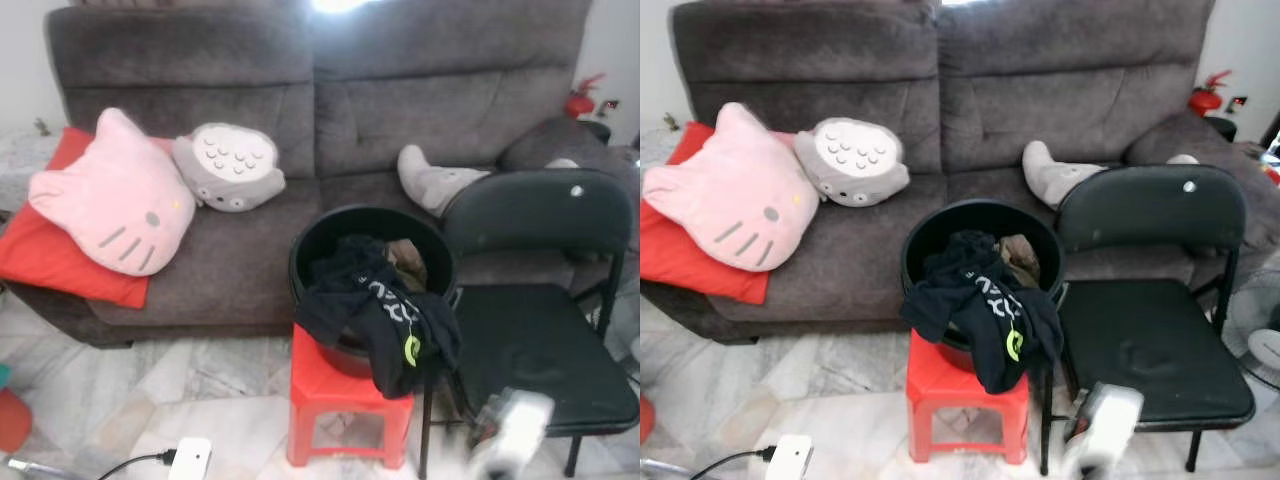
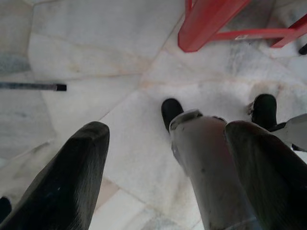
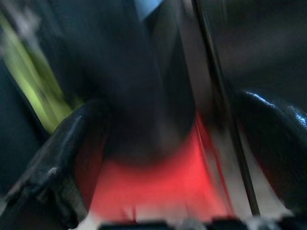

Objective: Hang hanger

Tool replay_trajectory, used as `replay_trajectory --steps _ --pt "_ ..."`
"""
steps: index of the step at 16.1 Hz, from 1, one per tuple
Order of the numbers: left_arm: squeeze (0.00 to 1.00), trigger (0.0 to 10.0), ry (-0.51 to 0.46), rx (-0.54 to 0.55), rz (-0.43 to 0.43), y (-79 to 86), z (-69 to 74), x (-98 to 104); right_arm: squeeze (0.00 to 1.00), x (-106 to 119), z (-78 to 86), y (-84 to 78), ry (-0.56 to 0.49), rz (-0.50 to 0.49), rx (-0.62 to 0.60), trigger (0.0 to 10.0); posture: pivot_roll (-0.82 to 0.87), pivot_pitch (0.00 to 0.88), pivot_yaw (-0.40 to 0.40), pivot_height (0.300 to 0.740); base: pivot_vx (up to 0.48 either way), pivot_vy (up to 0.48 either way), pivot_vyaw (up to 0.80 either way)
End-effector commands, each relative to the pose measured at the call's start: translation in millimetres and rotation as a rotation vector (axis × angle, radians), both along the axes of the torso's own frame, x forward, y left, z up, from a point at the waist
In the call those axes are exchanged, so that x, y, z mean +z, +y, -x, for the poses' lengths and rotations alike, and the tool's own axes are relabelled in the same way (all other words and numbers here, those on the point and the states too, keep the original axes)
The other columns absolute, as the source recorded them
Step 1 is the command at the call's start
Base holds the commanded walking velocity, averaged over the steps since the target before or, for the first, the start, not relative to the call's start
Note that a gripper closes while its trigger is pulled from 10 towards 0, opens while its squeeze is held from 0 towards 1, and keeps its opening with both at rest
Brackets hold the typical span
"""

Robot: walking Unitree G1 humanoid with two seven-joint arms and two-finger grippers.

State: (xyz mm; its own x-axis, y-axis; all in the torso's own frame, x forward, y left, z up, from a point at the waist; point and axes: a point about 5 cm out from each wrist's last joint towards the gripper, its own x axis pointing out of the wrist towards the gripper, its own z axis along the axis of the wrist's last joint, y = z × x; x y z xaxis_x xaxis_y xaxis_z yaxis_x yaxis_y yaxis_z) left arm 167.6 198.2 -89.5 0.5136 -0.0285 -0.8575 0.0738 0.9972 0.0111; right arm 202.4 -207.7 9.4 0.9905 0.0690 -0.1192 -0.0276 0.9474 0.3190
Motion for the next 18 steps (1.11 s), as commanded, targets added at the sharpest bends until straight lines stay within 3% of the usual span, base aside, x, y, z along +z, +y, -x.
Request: replay_trajectory --steps 1,4,7,8,13,18 --pt "0.00 10.0 0.012 -0.022 -0.016 1.4 3.0 -1 0.00 3 2.2 4.3 0.005 -0.018 0.035 10.0 -0.09 0.000 0.029 0.740 0.000 0.000 0.00" --pt "0.00 10.0 0.009 -0.028 -0.014 0.8 2.6 -1 0.00 1 4.7 4.0 0.007 0.033 0.001 10.0 -0.08 0.000 0.027 0.740 0.000 0.000 0.00" --pt "0.00 10.0 0.013 -0.033 -0.018 1.0 2.9 -1 0.00 12 15.3 11.5 0.071 -0.050 0.008 10.0 -0.09 0.000 0.031 0.740 0.000 0.000 0.00" --pt "0.00 10.0 0.013 -0.035 -0.019 0.7 3.2 -1 0.00 7 15.8 16.0 0.094 -0.135 0.029 10.0 -0.09 0.000 0.027 0.740 0.000 0.000 0.00" --pt "0.00 10.0 0.007 -0.037 -0.020 -0.2 2.3 -1 0.00 1 -0.5 12.3 0.143 -0.198 0.039 10.0 -0.08 0.000 0.020 0.740 0.000 0.000 0.00" --pt "0.00 10.0 0.008 -0.043 -0.026 0.2 1.7 -1 0.00 1 -18.4 7.6 0.143 -0.185 0.041 10.0 -0.07 0.000 0.020 0.740 0.000 0.000 0.00"
